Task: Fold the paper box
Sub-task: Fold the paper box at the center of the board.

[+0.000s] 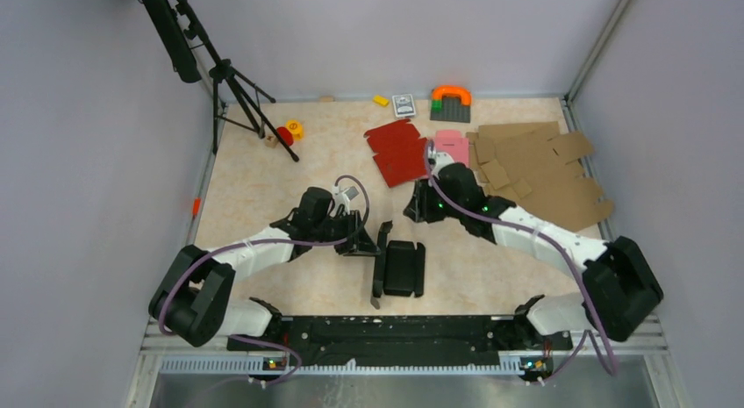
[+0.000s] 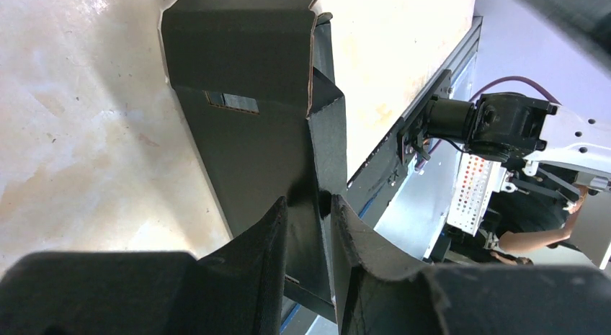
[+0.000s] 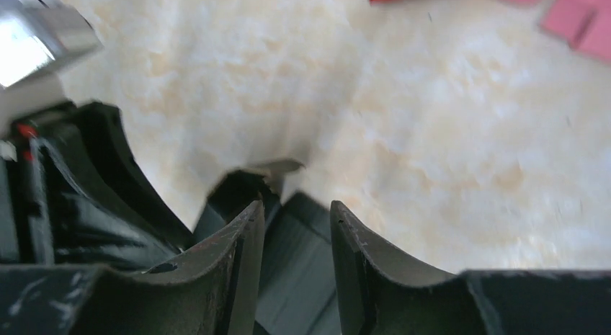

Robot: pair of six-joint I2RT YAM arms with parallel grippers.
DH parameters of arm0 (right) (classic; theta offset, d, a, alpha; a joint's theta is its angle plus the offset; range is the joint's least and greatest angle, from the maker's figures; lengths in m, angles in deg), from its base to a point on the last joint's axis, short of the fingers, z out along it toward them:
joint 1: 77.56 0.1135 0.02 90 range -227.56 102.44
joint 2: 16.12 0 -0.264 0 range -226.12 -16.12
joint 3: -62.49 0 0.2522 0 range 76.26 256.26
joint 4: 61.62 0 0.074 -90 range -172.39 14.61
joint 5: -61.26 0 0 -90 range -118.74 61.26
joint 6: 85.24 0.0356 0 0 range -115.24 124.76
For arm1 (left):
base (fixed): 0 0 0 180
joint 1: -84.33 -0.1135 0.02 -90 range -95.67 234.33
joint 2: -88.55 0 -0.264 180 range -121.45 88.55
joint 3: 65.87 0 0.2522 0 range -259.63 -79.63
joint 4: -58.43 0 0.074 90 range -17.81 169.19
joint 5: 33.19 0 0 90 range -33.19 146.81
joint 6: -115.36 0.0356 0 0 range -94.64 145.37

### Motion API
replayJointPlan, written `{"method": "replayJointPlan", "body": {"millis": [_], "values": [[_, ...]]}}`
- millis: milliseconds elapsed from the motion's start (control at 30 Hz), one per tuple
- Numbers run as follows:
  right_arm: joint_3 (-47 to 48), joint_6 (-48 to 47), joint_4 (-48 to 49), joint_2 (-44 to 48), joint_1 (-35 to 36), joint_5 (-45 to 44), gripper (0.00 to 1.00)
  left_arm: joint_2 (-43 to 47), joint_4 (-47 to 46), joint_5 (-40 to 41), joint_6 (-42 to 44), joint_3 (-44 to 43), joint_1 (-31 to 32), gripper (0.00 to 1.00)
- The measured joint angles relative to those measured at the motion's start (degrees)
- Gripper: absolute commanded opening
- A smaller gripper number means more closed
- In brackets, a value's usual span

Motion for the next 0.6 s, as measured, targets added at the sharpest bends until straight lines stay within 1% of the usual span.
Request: {"method": "replayJointPlan", "body": {"millis": [100,133,233,300,467,600], "values": [[7.6,-5.6,-0.3,-6.7,-1.2,5.4,0.40,0.0,0.1,0.0,0.0,0.0,0.0,0.29],[10.3,-8.7,-0.5,-8.9,-1.1,7.1,0.40,0.0,0.1,-0.1,0.1,0.0,0.0,0.29],[14.2,-17.2,-0.9,-12.2,-0.3,10.1,0.40,0.0,0.2,-0.2,0.2,0.0,0.0,0.29],[15.6,-23.2,-1.8,-13.7,0.2,12.0,0.36,0.0,0.1,-0.2,0.3,0.0,0.0,0.29],[16.2,-36.9,-5.0,-15.9,1.2,16.7,0.36,-0.1,0.1,-0.2,0.5,0.0,0.0,0.28],[16.2,-45.4,-4.9,-16.0,2.2,18.3,0.36,-0.2,0.2,-0.2,1.0,-0.2,0.0,0.28]]}}
